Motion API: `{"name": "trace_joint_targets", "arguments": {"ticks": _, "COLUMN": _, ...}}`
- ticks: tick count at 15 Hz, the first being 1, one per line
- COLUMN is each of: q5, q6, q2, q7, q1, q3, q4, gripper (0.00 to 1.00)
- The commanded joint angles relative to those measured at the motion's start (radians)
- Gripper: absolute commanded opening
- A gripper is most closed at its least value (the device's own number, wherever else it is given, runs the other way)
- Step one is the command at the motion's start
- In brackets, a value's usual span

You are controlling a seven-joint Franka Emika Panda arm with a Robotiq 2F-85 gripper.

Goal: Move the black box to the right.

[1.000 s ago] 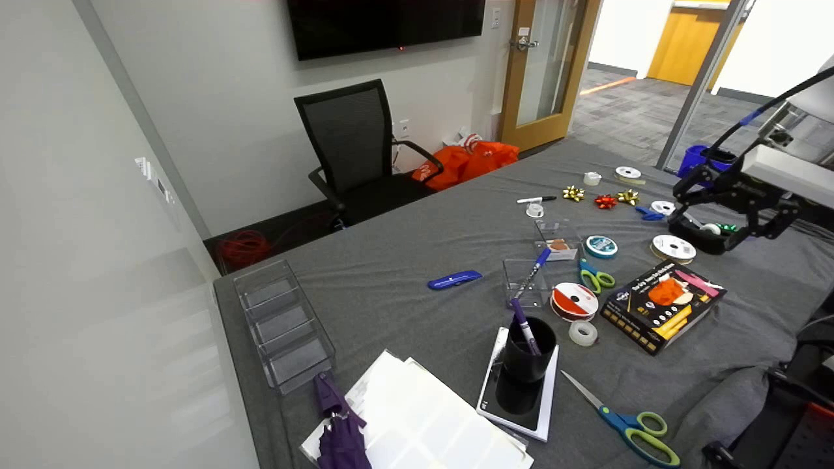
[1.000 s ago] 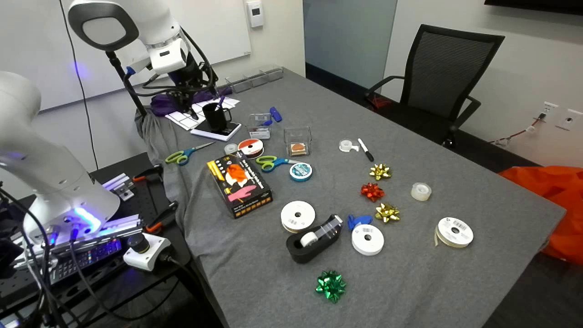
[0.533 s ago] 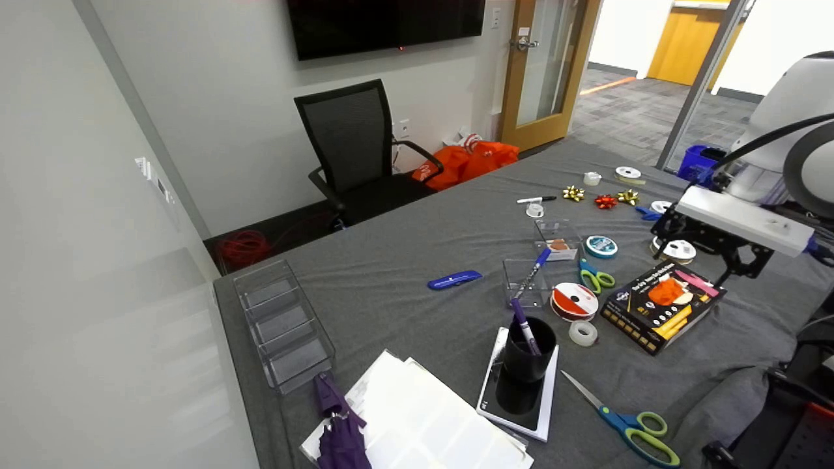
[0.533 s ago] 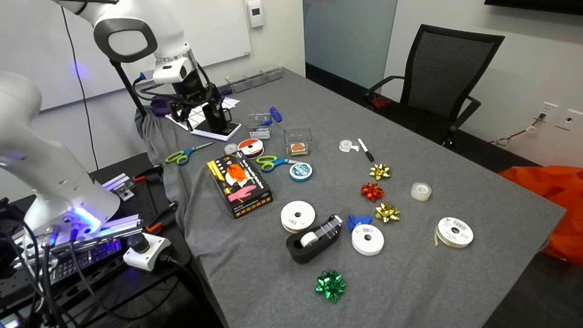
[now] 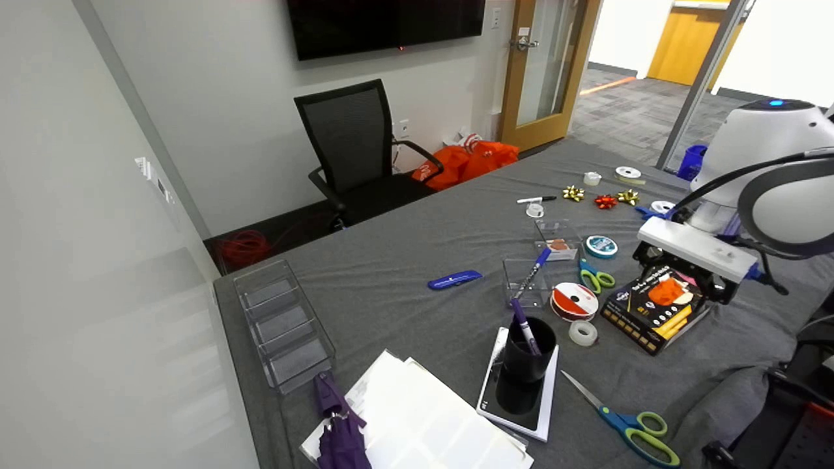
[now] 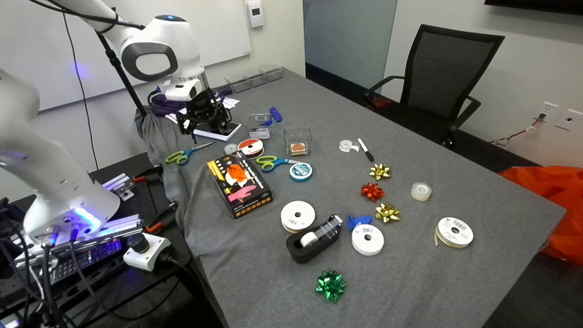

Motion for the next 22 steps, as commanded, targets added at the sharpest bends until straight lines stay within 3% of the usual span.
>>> {"name": "trace_joint_targets", "arguments": {"ticks": 1, "q5": -0.090, "q6": 0.097, "q2": 0.155, "q7": 0.070, "q1": 0.032, "q3": -0.048, "q4": 0.049, "gripper": 1.00}}
{"name": "trace_joint_targets", "arguments": {"ticks": 7, "q5": -0.027, "q6": 0.235, "q2": 0.317, "q7": 0.035, "q1": 0.123, "q3": -0.124, "q4": 0.092, "gripper": 1.00}}
{"name": "trace_joint_targets", "arguments": {"ticks": 12, "q5": 0.178, "q6": 0.330, "q2": 0.399, "q7": -0.084, "q1": 0.146, "q3": -0.088, "q4": 0.113, "gripper": 1.00}}
{"name": "trace_joint_targets", "arguments": {"ticks": 16, "q5": 0.267, "q6": 0.336, "q2": 0.430, "q7": -0.124, "q1": 0.165, "q3": -0.092, "q4": 0.127, "gripper": 1.00}}
{"name": "trace_joint_targets", "arguments": {"ticks": 18, "q5": 0.243, "q6": 0.350, "q2": 0.431, "q7": -0.081, "q1": 0.206, "q3": -0.142, "q4": 0.118, "gripper": 1.00}}
{"name": "trace_joint_targets", "arguments": {"ticks": 22, "q5": 0.117, "q6": 0.364, "q2": 0.429, "q7": 0.040, "q1": 0.319, "q3": -0.313, "q4": 0.103, "gripper": 1.00}}
